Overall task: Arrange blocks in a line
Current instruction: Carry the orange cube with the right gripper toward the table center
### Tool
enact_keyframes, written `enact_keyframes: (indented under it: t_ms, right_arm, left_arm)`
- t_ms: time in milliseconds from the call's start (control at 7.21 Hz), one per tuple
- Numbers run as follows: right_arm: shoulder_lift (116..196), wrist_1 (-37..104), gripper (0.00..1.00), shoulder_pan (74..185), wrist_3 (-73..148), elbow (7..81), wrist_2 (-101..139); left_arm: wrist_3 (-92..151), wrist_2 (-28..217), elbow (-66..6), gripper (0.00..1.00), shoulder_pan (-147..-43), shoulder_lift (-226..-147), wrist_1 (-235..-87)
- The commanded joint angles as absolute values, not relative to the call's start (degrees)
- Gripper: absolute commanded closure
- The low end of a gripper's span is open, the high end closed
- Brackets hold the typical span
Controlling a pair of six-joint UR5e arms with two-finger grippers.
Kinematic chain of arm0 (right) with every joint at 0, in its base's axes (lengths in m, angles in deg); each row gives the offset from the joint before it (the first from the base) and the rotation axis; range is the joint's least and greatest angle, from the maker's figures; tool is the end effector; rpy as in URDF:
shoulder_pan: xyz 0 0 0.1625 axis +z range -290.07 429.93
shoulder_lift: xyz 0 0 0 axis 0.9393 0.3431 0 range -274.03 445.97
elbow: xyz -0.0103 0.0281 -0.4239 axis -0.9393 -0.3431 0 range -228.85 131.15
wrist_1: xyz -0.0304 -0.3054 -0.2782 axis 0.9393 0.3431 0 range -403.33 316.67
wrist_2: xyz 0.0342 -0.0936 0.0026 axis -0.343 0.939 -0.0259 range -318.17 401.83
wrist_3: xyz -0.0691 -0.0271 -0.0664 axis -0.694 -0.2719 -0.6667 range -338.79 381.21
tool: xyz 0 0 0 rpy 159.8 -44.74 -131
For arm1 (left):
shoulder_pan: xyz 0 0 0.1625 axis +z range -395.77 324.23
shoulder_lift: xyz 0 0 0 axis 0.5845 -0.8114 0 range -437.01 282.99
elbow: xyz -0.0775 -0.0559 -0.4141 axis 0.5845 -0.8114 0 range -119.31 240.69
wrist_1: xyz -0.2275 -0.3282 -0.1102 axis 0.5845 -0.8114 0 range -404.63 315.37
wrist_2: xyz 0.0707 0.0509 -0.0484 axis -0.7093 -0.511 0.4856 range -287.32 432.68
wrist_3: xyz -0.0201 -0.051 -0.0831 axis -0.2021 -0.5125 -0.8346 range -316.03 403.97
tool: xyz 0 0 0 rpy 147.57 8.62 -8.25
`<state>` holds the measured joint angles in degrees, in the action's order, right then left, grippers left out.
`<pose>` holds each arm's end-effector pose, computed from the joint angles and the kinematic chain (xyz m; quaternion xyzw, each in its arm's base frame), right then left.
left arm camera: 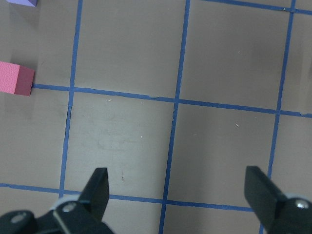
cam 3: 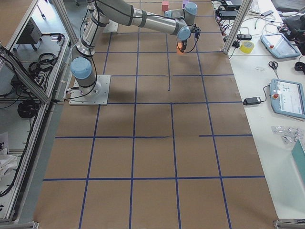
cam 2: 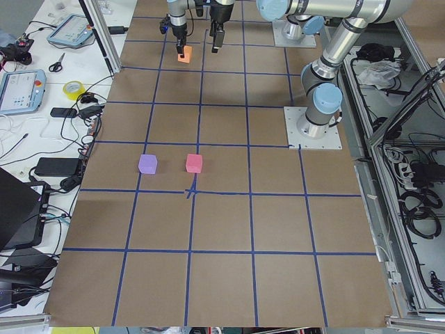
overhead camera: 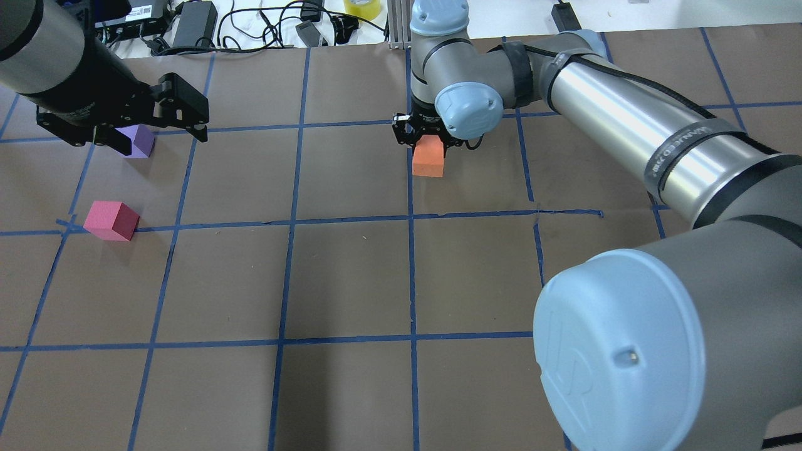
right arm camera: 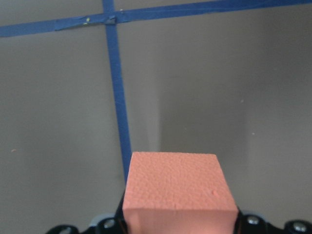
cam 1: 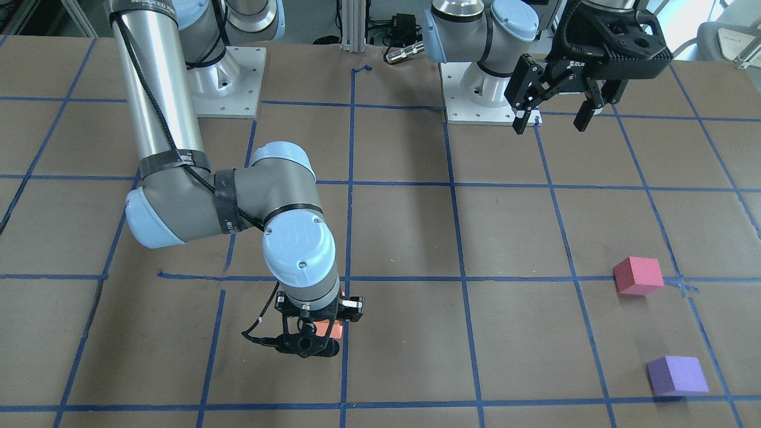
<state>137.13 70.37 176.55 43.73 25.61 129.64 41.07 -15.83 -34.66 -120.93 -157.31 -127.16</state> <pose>0.3394 -0.6575 0.2396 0.0514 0.9985 0.0030 0.0191 -0.0986 -0.4474 0.5341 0.0658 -0.9924 0.1031 0.0112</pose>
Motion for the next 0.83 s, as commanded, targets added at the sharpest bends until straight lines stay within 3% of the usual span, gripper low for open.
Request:
enact_keyframes:
  t_ms: [0,416,555,694]
  right_arm:
    - [133.35,71.88,1.00,179.53,48.71,22.79,128.32]
    - [131.59,74.36,0.98,180.93,51.44,22.70,126.29]
    - [131.50,74.44,0.60,181.38,52.06,22.70,126.38]
    - [131.41,74.45,0.34,181.64,52.06,22.78,126.38]
  left_arm:
    - [41.07,-15.83,-34.76,0.00,-120.94,-157.16,-127.16]
    - [41.07,-15.91,-34.76,0.00,-121.11,-157.25,-127.25]
    - [41.07,-15.83,-34.76,0.00,-121.11,-157.25,-127.25]
    - [41.07,-15.83,-34.76,0.00,-121.20,-157.25,-127.25]
